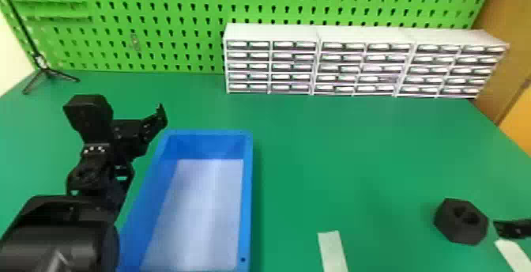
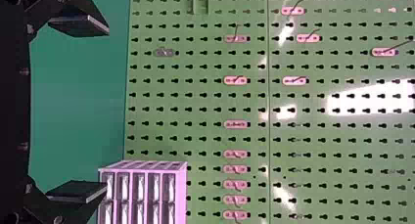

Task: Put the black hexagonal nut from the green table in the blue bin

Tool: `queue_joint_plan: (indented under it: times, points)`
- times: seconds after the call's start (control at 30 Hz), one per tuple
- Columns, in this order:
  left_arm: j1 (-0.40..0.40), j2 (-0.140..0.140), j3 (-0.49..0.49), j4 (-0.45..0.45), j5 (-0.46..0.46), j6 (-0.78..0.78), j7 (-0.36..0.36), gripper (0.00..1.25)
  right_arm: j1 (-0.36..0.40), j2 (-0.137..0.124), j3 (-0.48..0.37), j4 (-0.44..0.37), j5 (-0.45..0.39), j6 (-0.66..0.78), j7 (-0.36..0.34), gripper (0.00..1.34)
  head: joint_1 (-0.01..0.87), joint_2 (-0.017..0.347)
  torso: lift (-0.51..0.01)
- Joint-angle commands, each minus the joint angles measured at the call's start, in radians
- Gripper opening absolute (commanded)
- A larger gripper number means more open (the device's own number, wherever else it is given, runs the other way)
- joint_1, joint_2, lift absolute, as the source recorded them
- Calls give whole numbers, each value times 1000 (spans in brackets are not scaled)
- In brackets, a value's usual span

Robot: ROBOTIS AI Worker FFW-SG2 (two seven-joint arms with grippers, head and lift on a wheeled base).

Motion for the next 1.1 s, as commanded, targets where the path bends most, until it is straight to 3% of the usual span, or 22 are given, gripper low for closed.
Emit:
queue_joint_plan:
  times: [0.0, 1.07]
  points:
    - [3, 1, 0, 0, 2, 1, 0, 1085, -5, -1, 5, 8, 24, -3, 9, 1190, 686, 28, -96]
    - [0, -1, 3, 0, 6, 1, 0, 1085, -16, -3, 13, 24, 56, -6, 20, 1186, 686, 28, -96]
